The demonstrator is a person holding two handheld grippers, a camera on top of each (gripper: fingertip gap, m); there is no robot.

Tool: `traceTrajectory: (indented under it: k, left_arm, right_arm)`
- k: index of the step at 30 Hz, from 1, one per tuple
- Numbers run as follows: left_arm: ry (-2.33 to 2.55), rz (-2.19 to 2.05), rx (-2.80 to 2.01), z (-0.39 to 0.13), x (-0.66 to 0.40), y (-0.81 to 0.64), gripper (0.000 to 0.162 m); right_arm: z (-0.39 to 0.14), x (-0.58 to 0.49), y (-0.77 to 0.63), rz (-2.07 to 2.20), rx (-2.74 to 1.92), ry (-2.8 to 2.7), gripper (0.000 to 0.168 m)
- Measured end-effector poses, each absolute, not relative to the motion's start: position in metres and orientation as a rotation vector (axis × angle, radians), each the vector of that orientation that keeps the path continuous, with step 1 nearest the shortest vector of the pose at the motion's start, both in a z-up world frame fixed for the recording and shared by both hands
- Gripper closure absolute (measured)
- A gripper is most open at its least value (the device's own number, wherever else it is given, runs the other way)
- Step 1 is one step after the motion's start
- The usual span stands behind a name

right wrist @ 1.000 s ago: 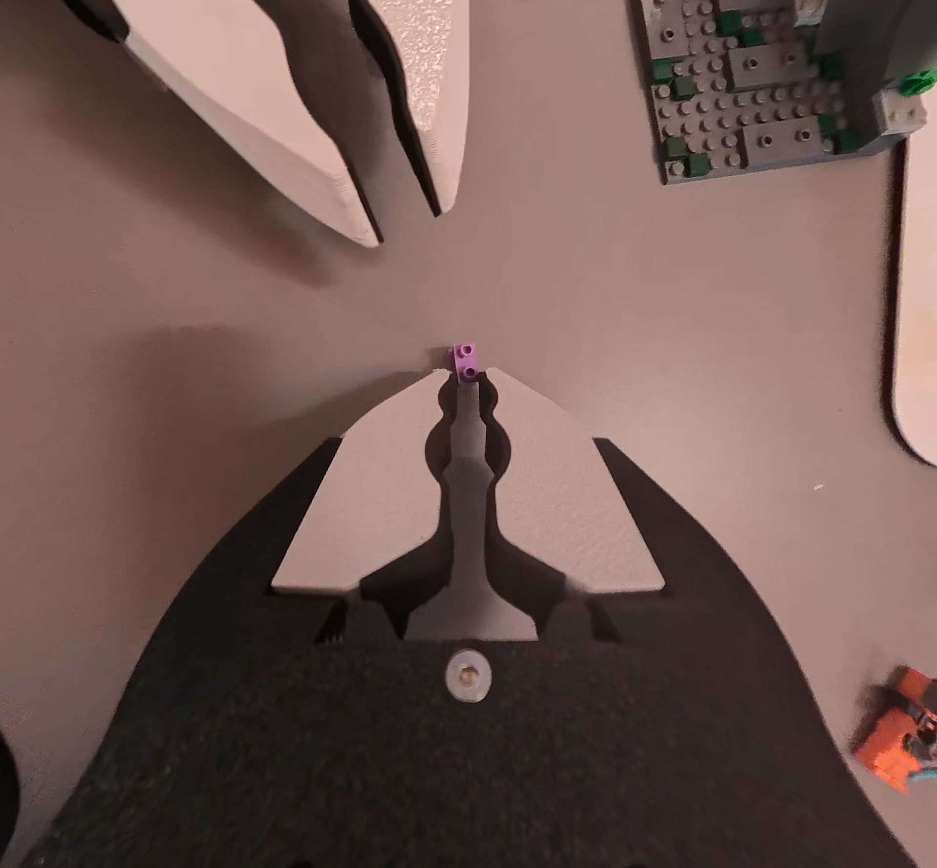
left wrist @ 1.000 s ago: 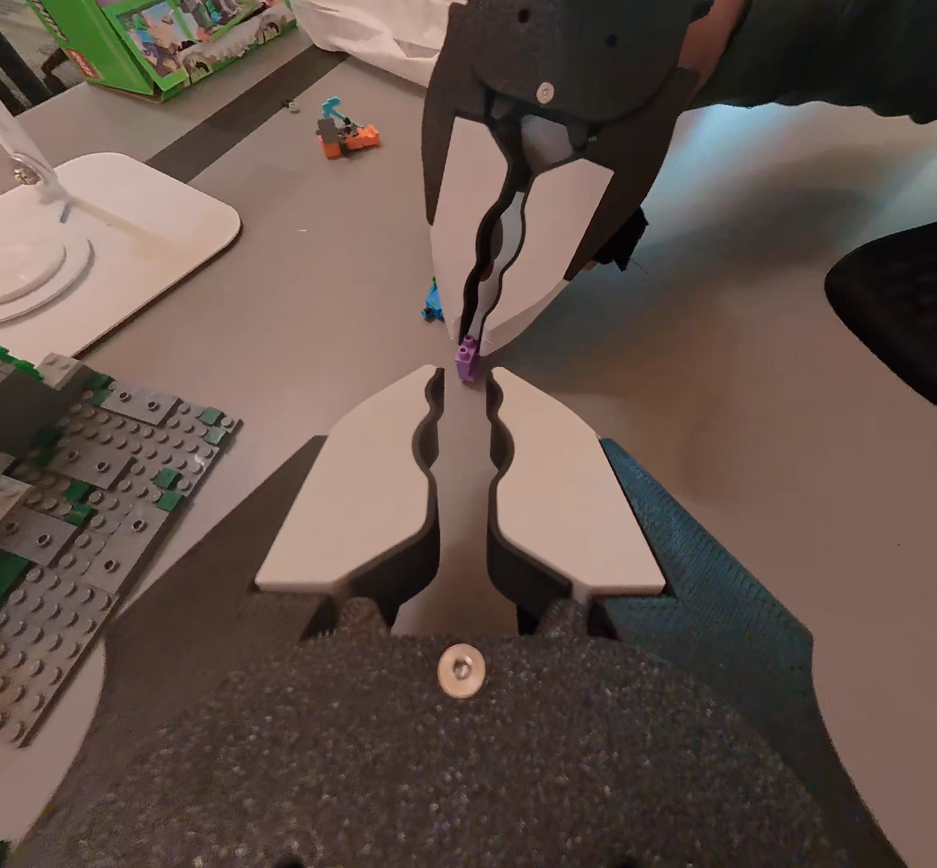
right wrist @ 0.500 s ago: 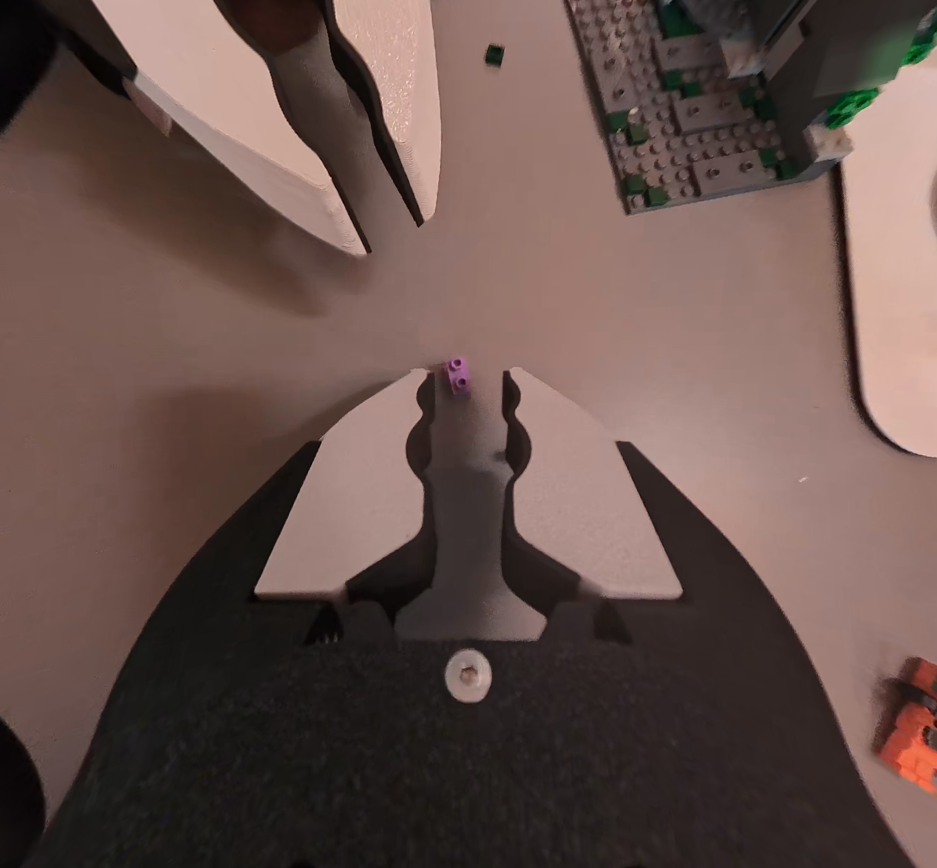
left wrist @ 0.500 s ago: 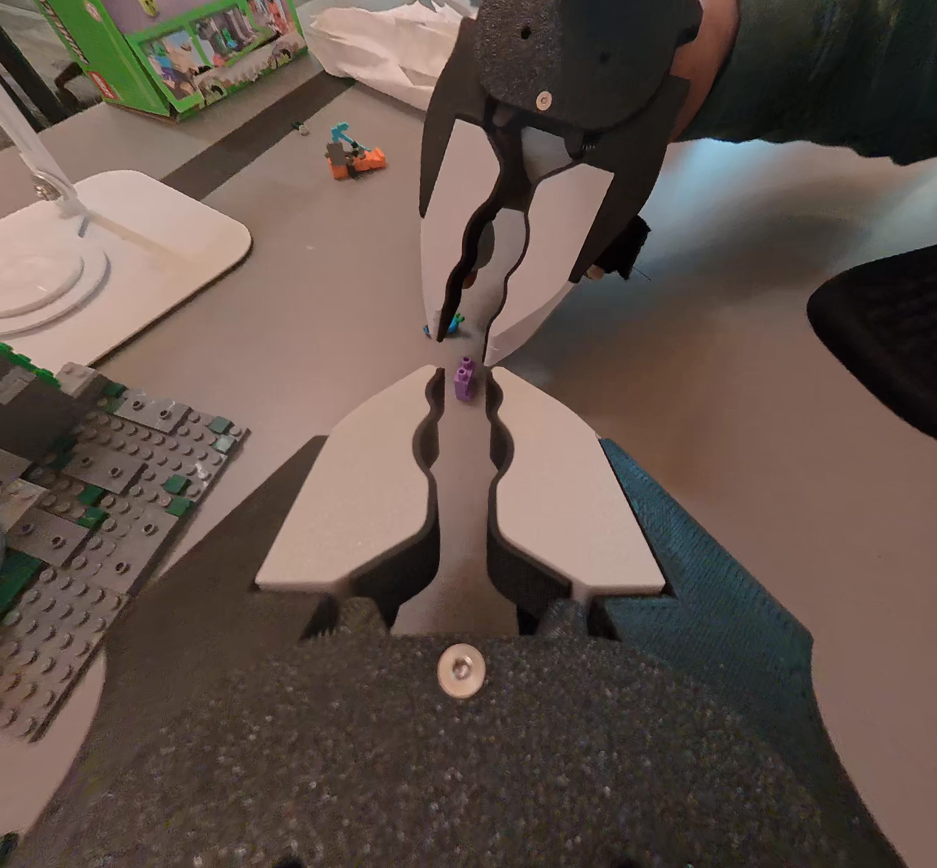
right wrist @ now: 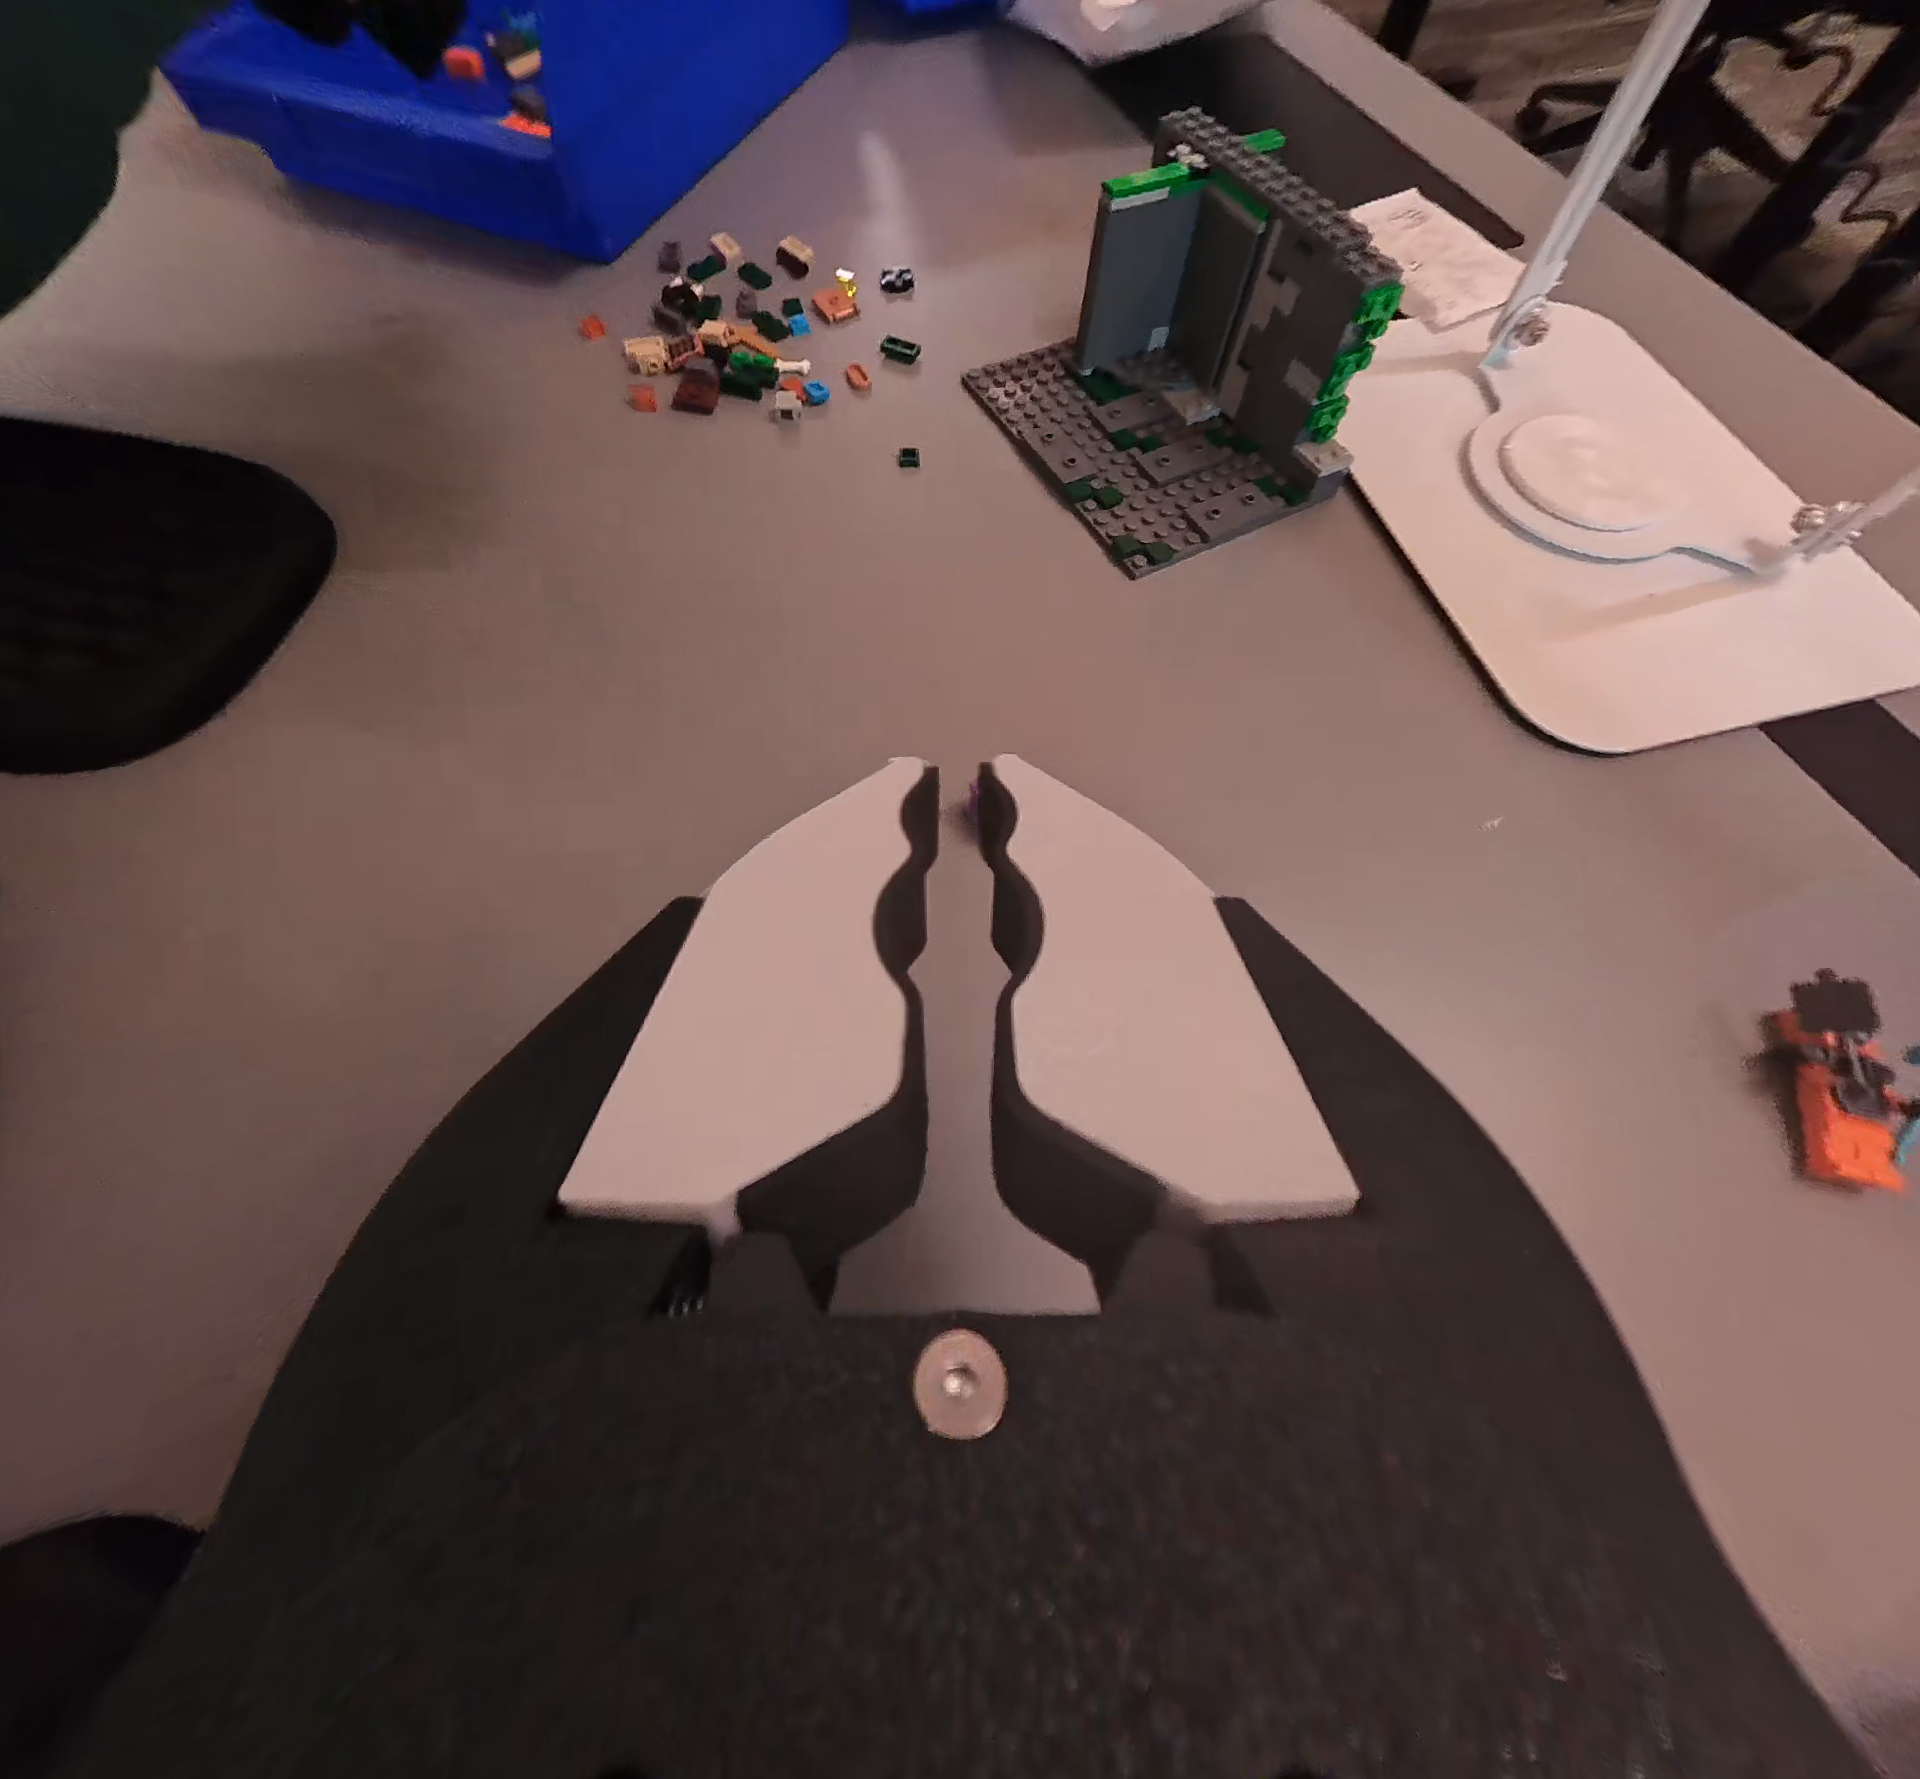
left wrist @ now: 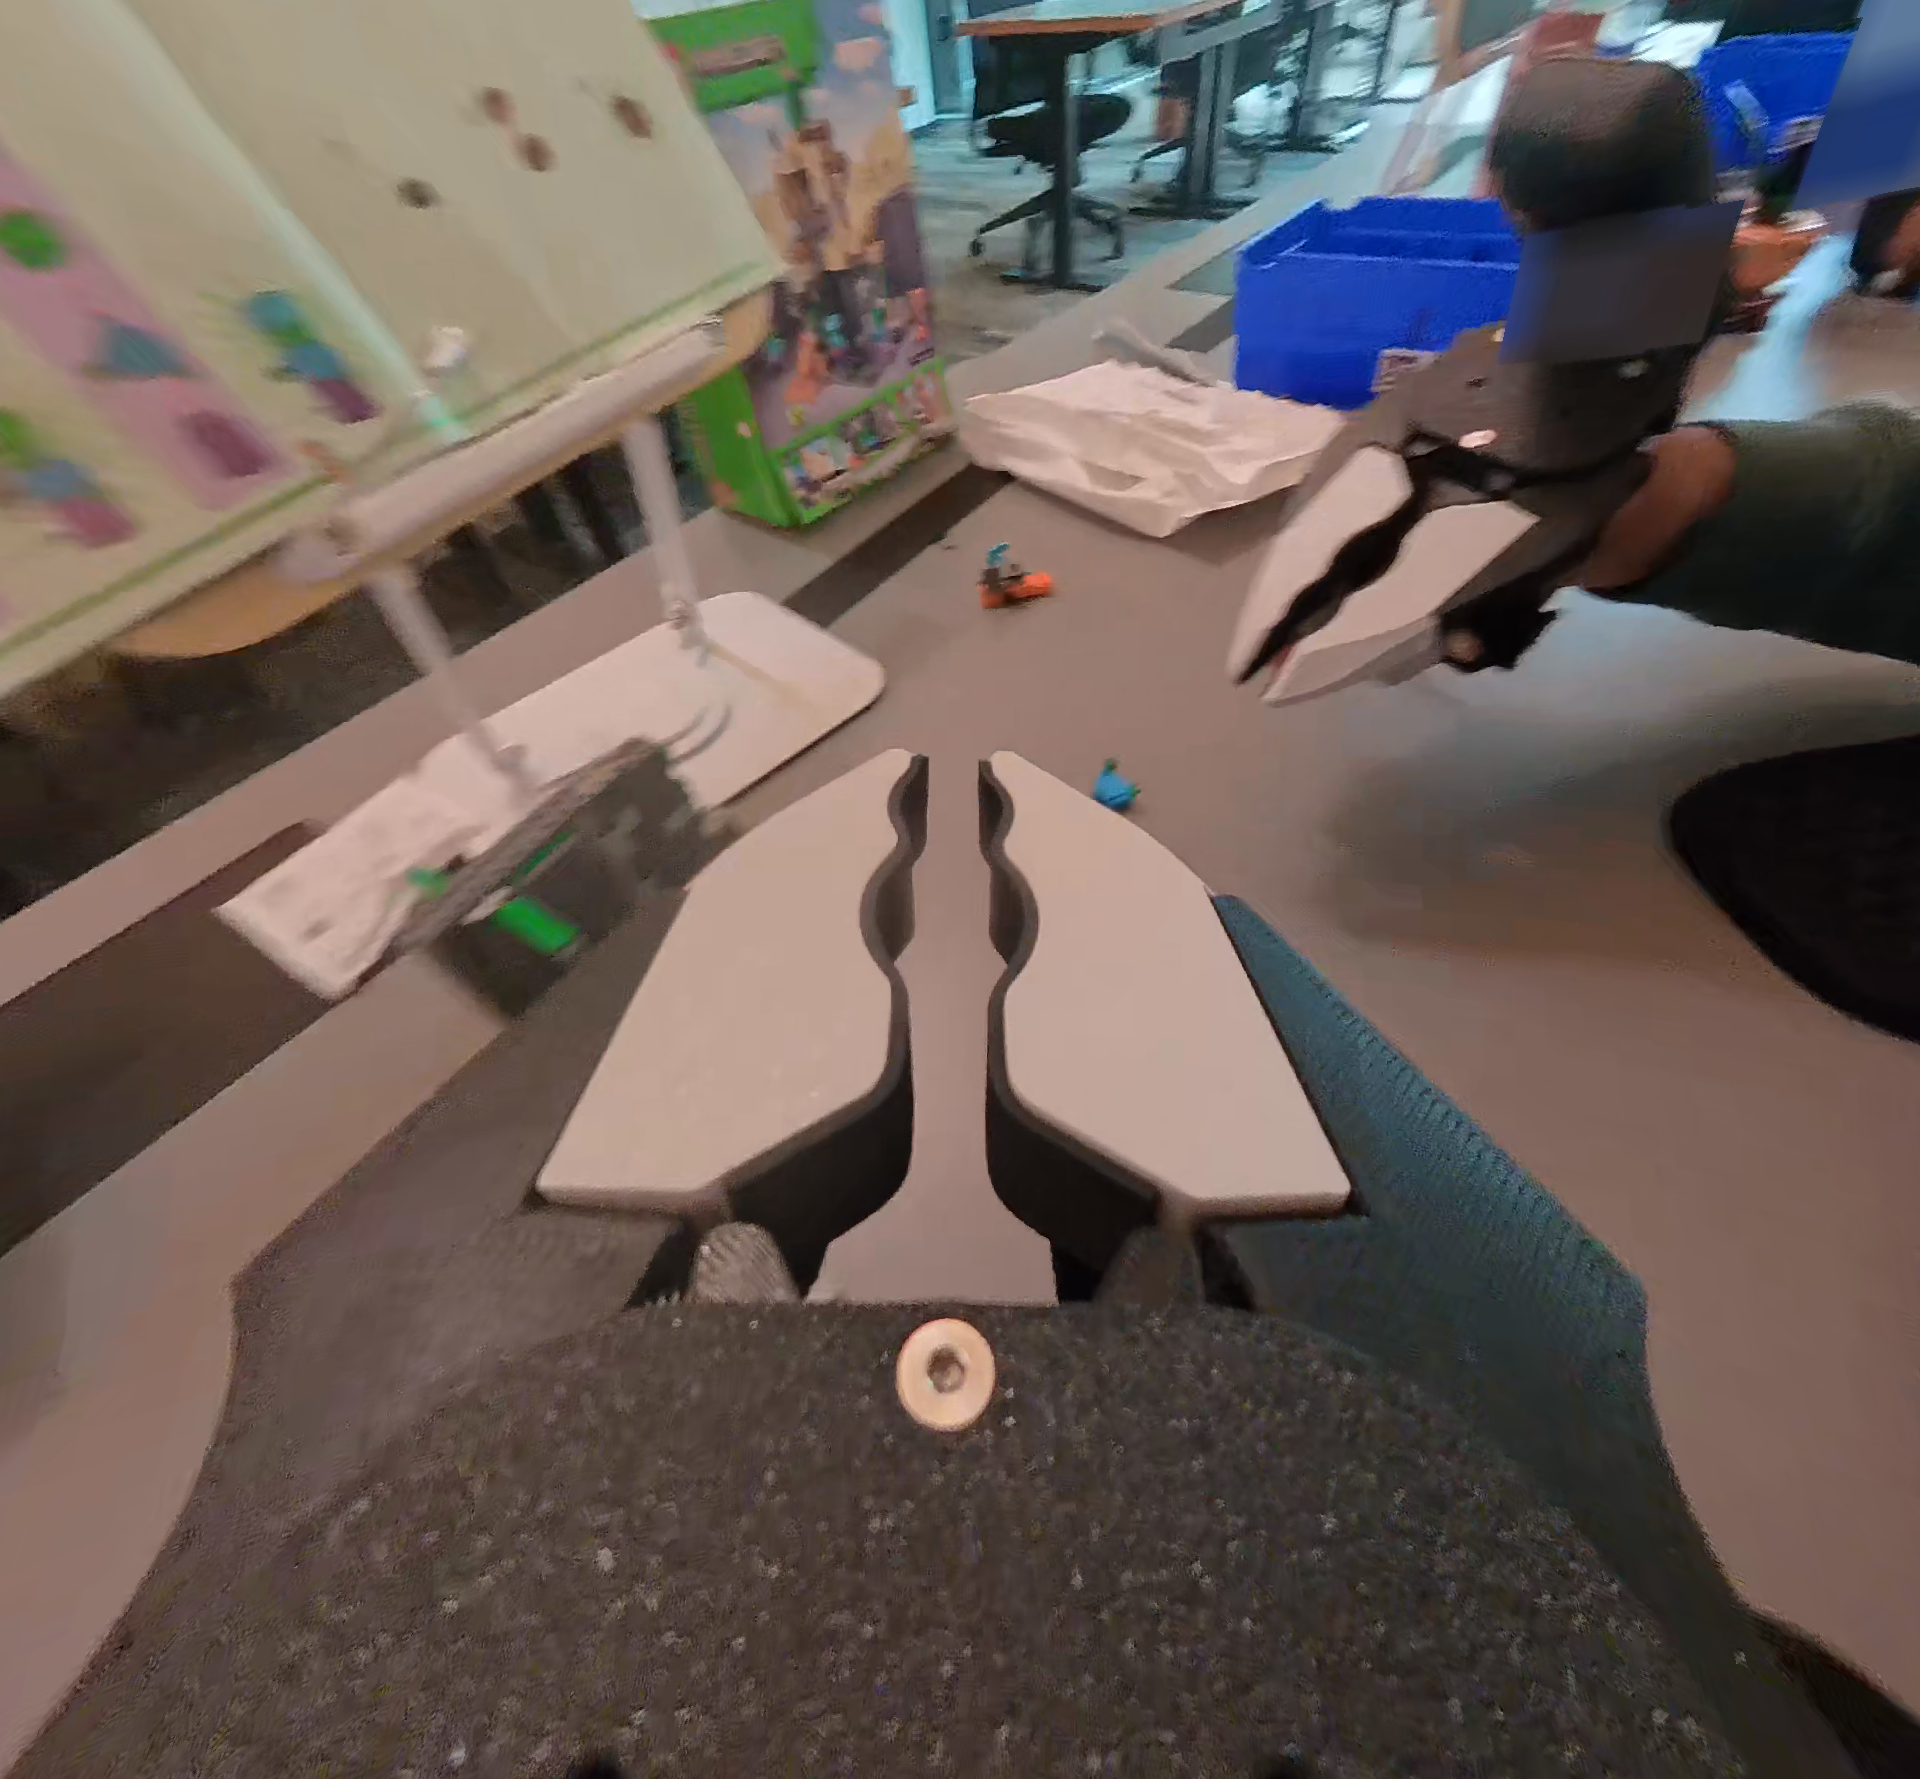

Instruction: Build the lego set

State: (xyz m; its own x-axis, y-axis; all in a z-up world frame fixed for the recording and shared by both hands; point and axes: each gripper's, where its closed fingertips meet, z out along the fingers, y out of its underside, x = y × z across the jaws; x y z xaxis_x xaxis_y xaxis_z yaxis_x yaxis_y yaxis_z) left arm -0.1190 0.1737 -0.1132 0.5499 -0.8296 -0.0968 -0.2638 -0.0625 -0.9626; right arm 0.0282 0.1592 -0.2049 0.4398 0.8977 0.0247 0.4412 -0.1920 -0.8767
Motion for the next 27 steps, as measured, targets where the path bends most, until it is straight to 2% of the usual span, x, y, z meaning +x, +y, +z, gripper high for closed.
traceTrajectory:
  k: [3, 7, 13, 19, 27]
  left_arm:
    - [0.879, -0.434, -1.699, -0.107, -0.184, 0.182, 0.162]
    - [0.813, -0.230, -1.938, -0.119, -0.291, 0.188, 0.162]
    - [0.894, 0.053, -2.344, -0.166, -0.442, 0.188, 0.161]
    - [1.167, 0.236, -2.654, -0.220, -0.528, 0.177, 0.138]
    - [1.498, 0.347, -2.854, -0.256, -0.558, 0.176, 0.127]
  right_arm:
    - [-0.205, 0.032, 0.152, 0.647, -1.793, -1.075, 0.168]
    - [-0.211, 0.033, 0.148, 0.694, -1.790, -1.009, 0.168]
    - [-0.217, 0.027, 0.149, 0.741, -1.775, -1.004, 0.168]
    - [-0.223, 0.026, 0.148, 0.718, -1.765, -1.029, 0.168]
    - [-0.224, 0.035, 0.155, 0.722, -1.787, -0.974, 0.168]
